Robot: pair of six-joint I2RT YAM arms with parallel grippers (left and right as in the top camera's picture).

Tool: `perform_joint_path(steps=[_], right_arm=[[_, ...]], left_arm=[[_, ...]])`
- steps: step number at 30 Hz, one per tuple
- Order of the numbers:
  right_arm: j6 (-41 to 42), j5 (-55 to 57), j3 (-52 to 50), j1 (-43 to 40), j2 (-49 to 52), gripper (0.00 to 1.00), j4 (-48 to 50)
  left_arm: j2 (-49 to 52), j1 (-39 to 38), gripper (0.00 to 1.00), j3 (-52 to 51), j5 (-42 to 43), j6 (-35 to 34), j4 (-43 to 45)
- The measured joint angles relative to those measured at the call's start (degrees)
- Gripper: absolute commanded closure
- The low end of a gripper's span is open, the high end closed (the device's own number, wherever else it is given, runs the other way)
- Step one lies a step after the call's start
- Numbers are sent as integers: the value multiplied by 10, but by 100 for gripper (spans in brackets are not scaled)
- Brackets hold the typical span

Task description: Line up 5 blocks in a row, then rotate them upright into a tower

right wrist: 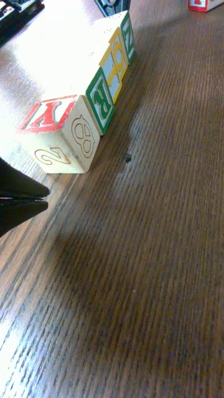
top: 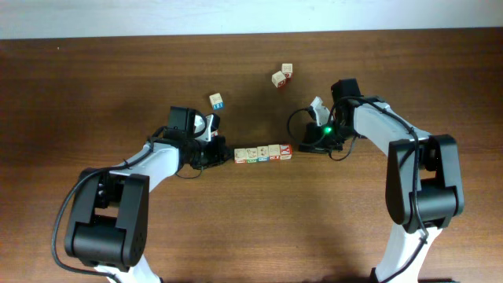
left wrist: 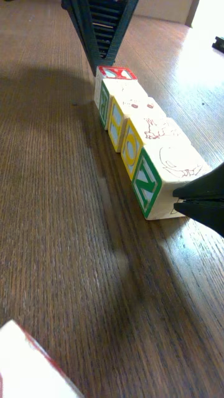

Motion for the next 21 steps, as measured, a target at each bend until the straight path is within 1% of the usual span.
perform_joint_path(steps=[10, 17, 21], right_arm=[[0, 0, 0, 2, 0, 96, 9], [0, 3, 0, 29, 0, 96, 22], [1, 3, 0, 29, 0, 96, 22]], left_arm=[[0, 0, 100, 0, 10, 0, 0], [0, 0, 100, 0, 10, 0, -1], [0, 0, 100, 0, 10, 0, -1]])
